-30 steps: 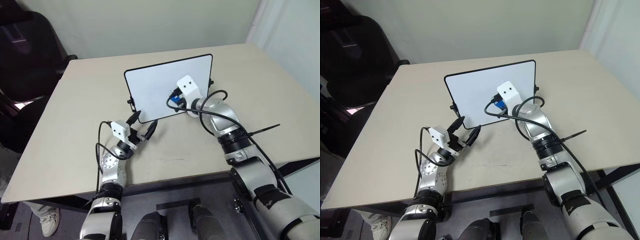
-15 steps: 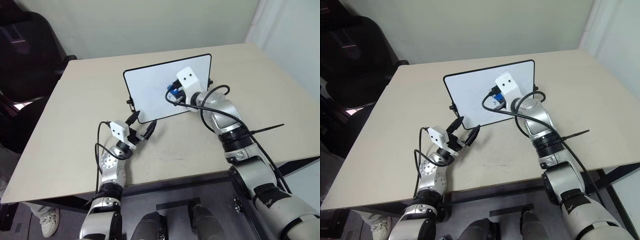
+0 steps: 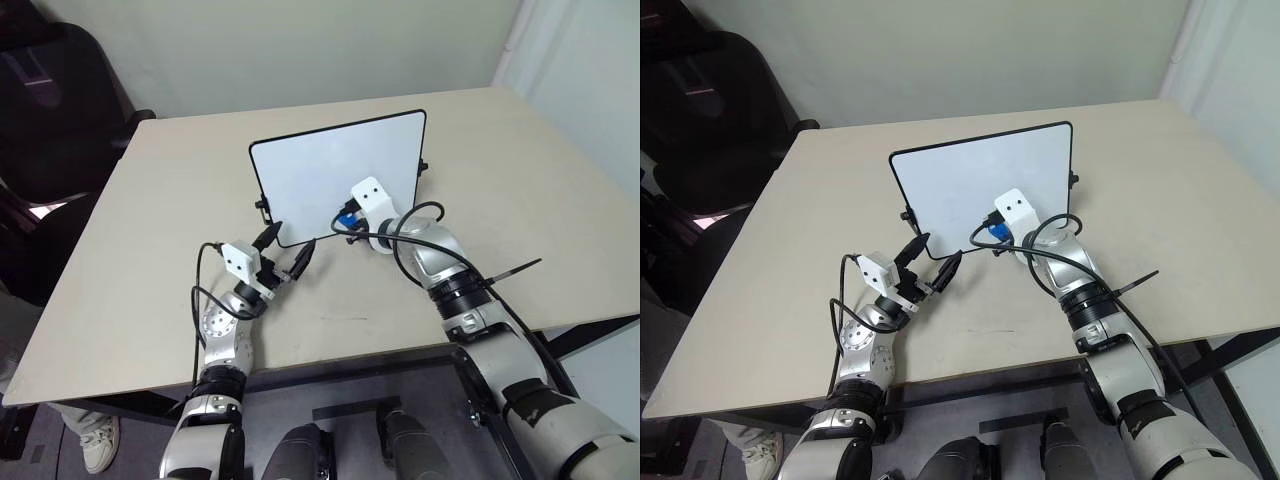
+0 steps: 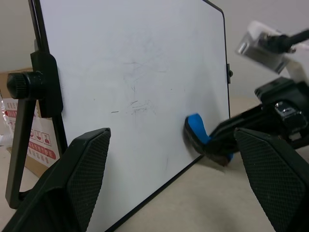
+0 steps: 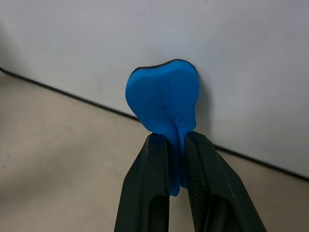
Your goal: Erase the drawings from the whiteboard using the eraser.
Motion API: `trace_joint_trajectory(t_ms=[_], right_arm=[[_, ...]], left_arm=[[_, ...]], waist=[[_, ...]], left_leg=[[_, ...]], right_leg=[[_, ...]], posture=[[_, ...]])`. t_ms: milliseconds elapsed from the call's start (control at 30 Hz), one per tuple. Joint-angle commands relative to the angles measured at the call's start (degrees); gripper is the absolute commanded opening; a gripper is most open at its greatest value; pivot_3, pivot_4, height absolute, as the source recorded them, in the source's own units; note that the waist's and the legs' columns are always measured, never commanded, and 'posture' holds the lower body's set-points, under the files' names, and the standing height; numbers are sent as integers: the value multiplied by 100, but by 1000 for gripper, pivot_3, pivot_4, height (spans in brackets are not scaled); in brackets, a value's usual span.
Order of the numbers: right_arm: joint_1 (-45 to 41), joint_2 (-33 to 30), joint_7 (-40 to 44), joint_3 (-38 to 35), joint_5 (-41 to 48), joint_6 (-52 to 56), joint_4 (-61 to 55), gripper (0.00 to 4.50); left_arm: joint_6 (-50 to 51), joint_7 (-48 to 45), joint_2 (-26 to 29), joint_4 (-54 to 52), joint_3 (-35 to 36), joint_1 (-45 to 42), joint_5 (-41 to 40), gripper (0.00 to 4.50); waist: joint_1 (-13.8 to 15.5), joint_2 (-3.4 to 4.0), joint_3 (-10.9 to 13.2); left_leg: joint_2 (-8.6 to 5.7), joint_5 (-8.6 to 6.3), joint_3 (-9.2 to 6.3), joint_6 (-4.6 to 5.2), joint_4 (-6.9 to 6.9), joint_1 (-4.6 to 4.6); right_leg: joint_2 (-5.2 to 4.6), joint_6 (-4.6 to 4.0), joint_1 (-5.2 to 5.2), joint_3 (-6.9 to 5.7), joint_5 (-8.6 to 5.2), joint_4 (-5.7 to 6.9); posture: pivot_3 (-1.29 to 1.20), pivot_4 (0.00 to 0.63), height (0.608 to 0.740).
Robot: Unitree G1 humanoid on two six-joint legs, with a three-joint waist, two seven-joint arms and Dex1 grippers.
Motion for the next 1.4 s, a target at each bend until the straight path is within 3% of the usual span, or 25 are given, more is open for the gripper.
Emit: trace_joint_trajectory(t_ms=[33, 533, 900, 1167, 1400], right_arm=[[-241, 5, -73, -138, -14, -199, -126, 376], [-745, -224, -102, -623, 222, -164, -855, 376], [-168, 158, 143, 142, 130, 232, -1184, 376], [-273, 433, 156, 192, 179, 177, -1056, 376], [-673, 215, -495, -451, 114, -67, -251, 376]], left_arm=[[-65, 0, -80, 62, -3, 159, -55, 4500], [-63, -3, -89, 151, 7, 128, -55, 4500], [-92, 23, -137, 176, -15, 132, -18, 4500], [-119, 62, -120, 144, 14, 161, 0, 4500], [-110, 65, -86, 104, 30, 175, -14, 4500]], waist=[[0, 0, 0], [-19, -3, 2], [-12, 2, 0], [26, 2, -1], [22, 2, -1]], left_leg=[[0, 0, 0, 0, 0, 0], [-1, 0, 2, 1, 2, -6], [1, 1, 1, 1, 2, -1], [-1, -1, 1, 0, 2, -2], [1, -2, 1, -2, 1, -3]], right_leg=[[0, 0, 0, 0, 0, 0], [0, -7, -4, 1, 6, 0], [1, -4, -2, -2, 4, 0], [-2, 0, -5, -4, 0, -2], [-1, 1, -5, -4, 0, -1]], posture=[[0, 150, 726], [0, 150, 726], [0, 150, 726], [0, 150, 726], [0, 150, 726]])
